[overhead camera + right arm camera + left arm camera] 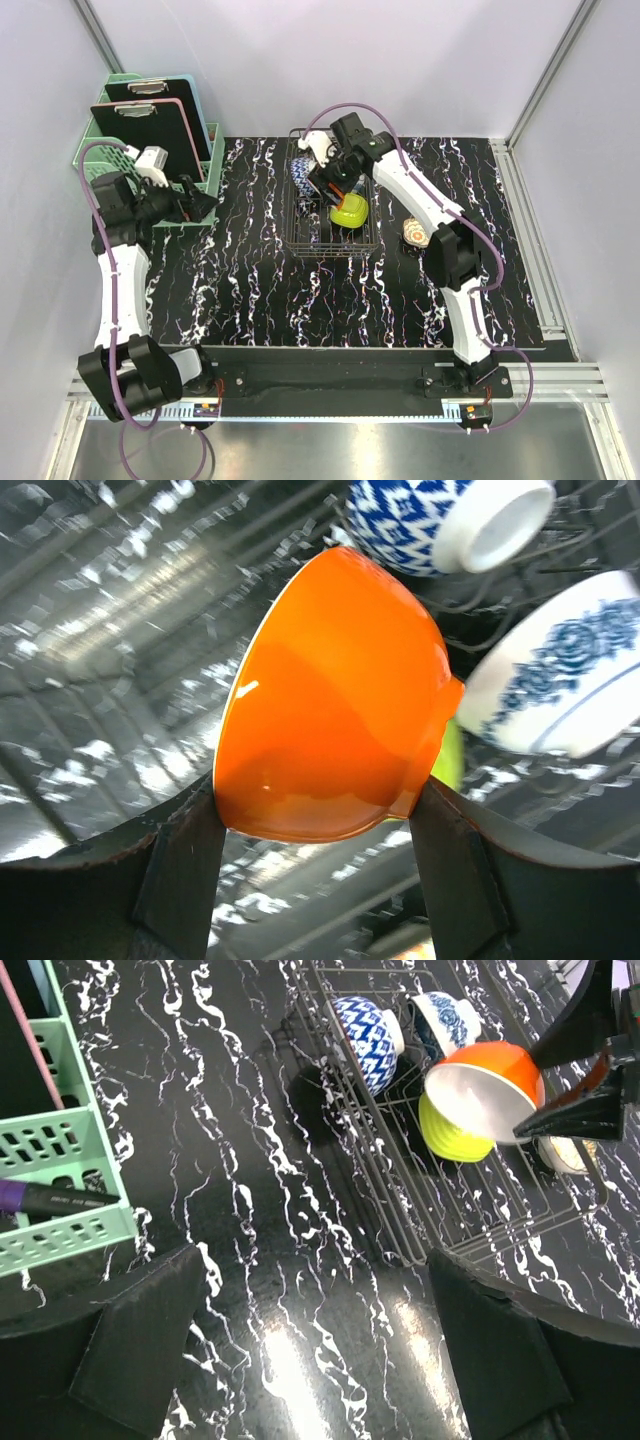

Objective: Load the bowls into the dish rack

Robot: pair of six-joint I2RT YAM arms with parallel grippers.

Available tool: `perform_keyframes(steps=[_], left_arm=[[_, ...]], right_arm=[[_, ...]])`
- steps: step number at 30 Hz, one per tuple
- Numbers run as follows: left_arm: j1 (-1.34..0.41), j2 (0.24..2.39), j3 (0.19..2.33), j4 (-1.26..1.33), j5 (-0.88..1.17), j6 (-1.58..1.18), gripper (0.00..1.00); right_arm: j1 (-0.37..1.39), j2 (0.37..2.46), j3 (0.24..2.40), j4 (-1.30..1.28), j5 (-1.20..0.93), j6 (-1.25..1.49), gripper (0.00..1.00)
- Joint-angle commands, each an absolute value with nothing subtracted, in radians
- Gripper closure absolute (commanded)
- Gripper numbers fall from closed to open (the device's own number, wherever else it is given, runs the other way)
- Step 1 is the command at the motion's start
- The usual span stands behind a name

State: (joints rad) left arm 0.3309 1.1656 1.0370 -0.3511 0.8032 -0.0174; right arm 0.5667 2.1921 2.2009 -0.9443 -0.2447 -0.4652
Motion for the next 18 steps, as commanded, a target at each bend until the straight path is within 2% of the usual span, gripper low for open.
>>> perform_keyframes(steps=[1,12,18], left_arm=[[0.359,1.140,1.034,-0.350,0.850,0.021,0.01],[0.385,1.126,1.008,-0.354,0.856,0.025,0.01],[0.397,1.121,1.006,-0.354,0.865,0.032,0.01]], right_arm=[[0.603,2.201,2.299,-0.968,-0.153,-0.662,1.00],[0.716,2.224,2.237,-0.976,-0.084,-0.866,1.00],[0.749,2.194,2.062,-0.803,0.058,-0.980,1.00]])
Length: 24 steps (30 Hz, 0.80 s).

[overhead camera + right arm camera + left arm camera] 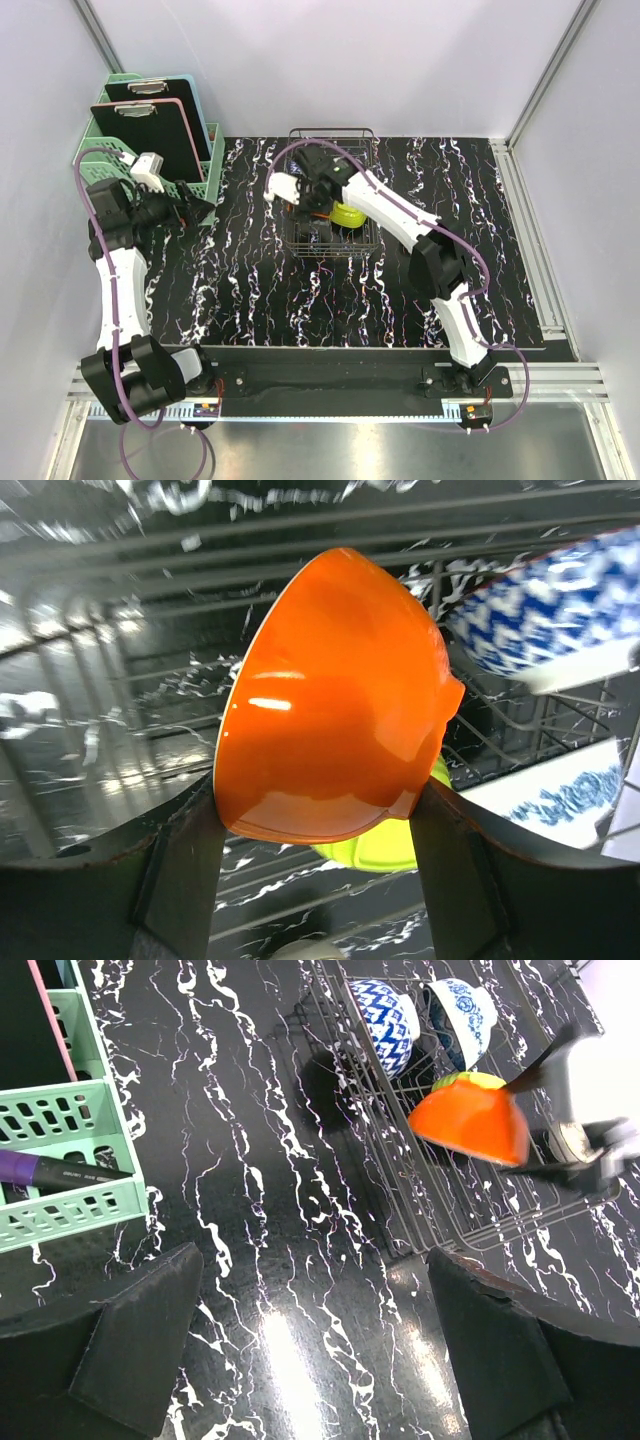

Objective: Load the bowls into the dish rack

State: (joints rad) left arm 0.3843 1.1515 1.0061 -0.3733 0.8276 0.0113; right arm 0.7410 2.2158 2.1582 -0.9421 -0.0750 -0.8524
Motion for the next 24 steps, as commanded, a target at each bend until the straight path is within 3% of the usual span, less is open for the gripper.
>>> perform_keyframes(steps=[1,24], left_arm=[[0.397,1.123,1.009,-0.354,0.865,0.032,0.01],[0.430,1.134,0.997,-0.351,0.890,0.032,0.01]], right_arm=[[0.753,2.188,2.034,-0.775,0.072,-0.995,1.00],[0.765,2.186,1.856,-0.558,0.155,-1.195,1.00]])
